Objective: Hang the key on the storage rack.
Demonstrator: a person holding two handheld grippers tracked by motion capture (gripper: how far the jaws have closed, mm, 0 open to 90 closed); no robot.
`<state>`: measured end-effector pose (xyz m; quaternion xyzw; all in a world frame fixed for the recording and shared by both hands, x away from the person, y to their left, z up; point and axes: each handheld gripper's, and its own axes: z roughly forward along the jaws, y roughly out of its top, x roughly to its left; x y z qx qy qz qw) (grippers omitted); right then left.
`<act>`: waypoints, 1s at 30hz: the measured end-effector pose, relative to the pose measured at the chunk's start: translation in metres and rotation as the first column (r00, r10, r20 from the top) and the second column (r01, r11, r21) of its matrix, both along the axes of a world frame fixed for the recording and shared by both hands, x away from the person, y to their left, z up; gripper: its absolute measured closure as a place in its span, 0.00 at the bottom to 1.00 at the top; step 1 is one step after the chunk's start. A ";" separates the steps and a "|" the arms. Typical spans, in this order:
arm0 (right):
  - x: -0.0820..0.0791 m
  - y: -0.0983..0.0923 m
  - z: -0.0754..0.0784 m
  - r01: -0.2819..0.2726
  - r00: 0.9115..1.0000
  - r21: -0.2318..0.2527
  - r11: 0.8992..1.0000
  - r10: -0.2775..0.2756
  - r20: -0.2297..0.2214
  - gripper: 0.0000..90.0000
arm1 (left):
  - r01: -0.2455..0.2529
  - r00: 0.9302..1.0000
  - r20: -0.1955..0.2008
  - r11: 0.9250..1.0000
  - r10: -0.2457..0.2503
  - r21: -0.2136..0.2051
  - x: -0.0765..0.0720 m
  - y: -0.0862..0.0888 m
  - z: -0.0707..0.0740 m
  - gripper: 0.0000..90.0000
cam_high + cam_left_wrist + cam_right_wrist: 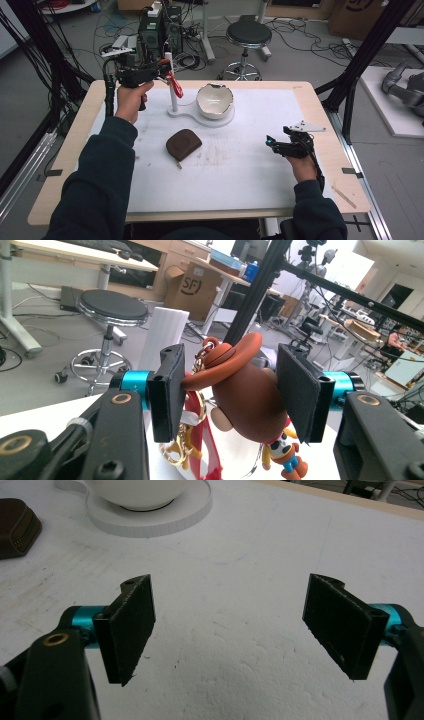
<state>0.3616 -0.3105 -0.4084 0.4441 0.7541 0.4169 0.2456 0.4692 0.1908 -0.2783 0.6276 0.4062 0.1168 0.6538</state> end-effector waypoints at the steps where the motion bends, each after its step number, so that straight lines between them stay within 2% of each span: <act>1: 0.000 0.000 0.000 0.000 1.000 0.001 1.000 0.000 0.000 0.24 | 0.000 1.000 0.001 1.000 0.000 -0.001 0.000 0.000 0.000 0.52; 15: 0.000 0.000 0.000 -0.002 1.000 -0.002 1.000 0.002 -0.001 0.24 | 0.003 1.000 -0.004 1.000 -0.004 -0.013 -0.005 0.009 -0.004 0.52; 30: 0.001 0.000 -0.001 -0.009 1.000 -0.005 1.000 0.009 -0.005 0.24 | -0.025 0.999 -0.026 1.000 0.025 -0.015 0.007 0.010 -0.012 0.52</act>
